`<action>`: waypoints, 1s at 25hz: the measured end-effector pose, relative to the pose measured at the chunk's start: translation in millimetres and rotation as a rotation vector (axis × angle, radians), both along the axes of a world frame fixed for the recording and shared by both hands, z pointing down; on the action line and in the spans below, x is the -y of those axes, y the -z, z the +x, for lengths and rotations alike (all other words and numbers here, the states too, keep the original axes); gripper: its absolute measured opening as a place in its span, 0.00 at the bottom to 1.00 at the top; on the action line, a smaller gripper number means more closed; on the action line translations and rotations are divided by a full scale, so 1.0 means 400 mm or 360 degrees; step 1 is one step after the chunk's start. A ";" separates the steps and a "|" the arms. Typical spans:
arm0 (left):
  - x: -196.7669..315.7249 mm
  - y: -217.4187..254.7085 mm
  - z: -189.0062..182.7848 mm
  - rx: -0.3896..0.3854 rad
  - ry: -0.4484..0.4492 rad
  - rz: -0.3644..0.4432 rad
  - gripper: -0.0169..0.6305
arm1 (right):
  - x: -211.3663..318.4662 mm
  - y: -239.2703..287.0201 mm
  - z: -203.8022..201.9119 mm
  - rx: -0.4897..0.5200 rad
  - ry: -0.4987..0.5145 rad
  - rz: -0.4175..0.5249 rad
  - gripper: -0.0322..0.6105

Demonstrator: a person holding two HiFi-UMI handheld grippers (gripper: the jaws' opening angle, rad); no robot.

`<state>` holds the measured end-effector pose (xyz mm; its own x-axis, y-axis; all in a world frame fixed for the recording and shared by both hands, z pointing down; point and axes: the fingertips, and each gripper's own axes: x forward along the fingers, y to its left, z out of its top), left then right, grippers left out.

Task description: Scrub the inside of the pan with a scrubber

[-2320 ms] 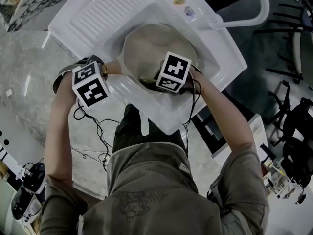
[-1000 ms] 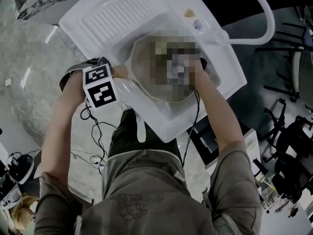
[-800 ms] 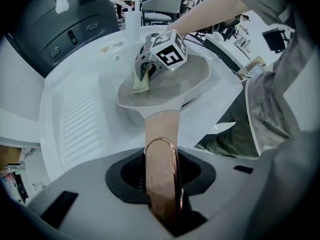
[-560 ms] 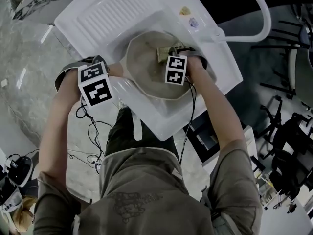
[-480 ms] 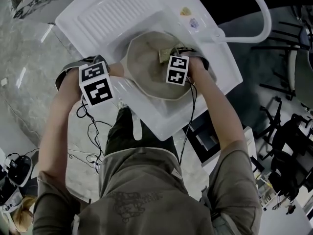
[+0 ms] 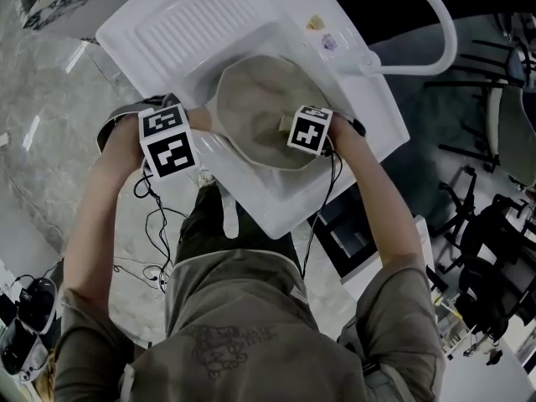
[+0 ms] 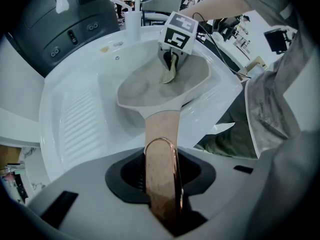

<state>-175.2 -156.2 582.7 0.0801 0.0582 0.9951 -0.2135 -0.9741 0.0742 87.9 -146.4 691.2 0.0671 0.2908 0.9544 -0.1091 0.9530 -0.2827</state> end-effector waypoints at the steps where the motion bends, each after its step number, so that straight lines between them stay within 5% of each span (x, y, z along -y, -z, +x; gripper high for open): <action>1: 0.000 0.000 0.000 0.0001 -0.0001 0.0000 0.23 | -0.016 0.012 0.000 0.0007 -0.0016 -0.0042 0.18; 14: -0.003 0.004 0.007 0.0019 -0.0006 0.0036 0.23 | -0.145 0.156 -0.200 0.0543 -0.0466 -0.0603 0.18; 20: -0.003 0.017 0.008 0.0028 -0.0030 0.0121 0.23 | -0.082 0.200 -0.296 0.0876 -0.0660 -0.0418 0.17; 25: -0.005 0.042 0.014 -0.0055 0.0016 0.0209 0.27 | 0.016 0.292 -0.331 0.1192 -0.0920 -0.0100 0.17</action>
